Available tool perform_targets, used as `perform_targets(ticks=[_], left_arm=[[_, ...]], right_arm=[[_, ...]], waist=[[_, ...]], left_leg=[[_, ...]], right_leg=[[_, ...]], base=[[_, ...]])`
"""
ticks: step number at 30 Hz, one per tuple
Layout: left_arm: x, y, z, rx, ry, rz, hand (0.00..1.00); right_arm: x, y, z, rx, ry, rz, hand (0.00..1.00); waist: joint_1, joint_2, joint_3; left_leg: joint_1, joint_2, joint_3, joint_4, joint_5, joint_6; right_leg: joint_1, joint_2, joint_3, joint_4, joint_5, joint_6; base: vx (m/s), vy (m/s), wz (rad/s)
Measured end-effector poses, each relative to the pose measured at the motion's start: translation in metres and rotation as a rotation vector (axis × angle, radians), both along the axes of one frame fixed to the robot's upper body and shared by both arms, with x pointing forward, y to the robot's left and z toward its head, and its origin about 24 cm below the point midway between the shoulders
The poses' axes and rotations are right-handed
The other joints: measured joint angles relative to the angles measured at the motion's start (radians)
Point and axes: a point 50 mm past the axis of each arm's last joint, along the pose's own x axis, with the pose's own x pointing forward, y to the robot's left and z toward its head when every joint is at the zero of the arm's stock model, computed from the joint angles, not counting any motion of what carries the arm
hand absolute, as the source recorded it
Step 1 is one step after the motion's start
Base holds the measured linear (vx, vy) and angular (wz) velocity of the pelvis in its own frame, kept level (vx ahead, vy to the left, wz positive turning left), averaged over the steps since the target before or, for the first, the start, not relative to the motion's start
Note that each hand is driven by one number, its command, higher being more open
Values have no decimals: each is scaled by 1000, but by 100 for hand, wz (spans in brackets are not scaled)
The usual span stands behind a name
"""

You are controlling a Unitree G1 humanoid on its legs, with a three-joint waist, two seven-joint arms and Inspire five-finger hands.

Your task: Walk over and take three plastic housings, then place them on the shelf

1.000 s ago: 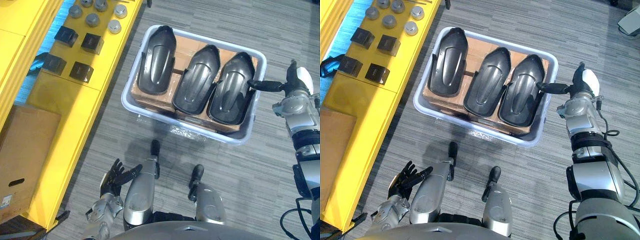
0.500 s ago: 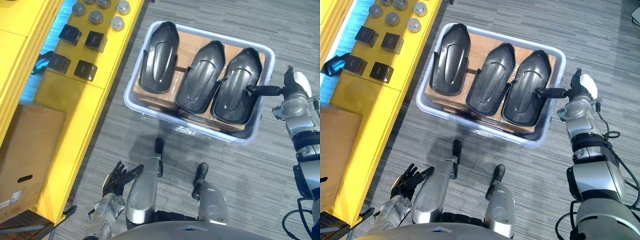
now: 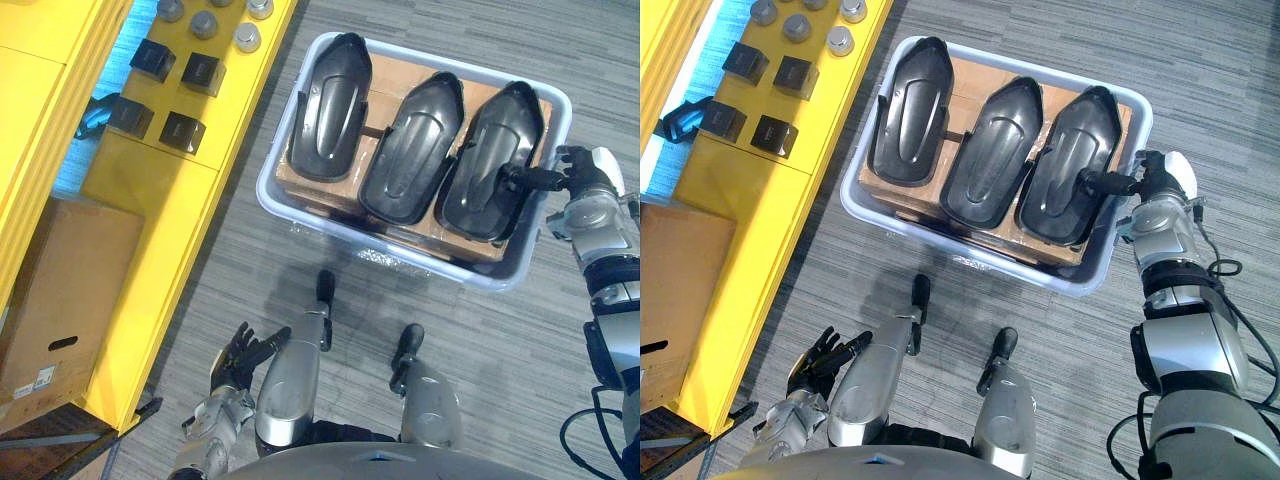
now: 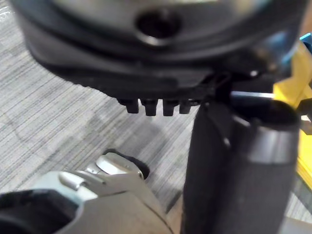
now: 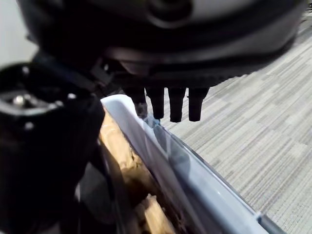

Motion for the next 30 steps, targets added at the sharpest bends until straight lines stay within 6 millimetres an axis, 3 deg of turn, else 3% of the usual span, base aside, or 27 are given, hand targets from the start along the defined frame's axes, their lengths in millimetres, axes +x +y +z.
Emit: perform_targets(ticks=[8,24,30], left_arm=[[-1,0,-1,1,4,-1,100],[1,2,2,17,-10,47,100],[14,8,19,25,-128,106,100]], right_arm=[[-5,-10,-5,-35,53,-51,0],[-8,3,-27,-79,-21,6,0],[-11,12,-31,-158,-68,50,0]], waist=[[0,3,-1],[5,16,-9],[3,10,-6]], left_leg=[[7,0,-20,-34,25,-10],[48,-5,-56,-110,71,-25],[75,-4,-54,-129,80,-25]], right_leg=[[-10,0,-21,31,-24,-7],[-7,-5,-55,82,-64,-17],[16,-4,-55,77,-63,-16]], base=[[-14,-20,8],[-4,-20,7],[13,-16,0]])
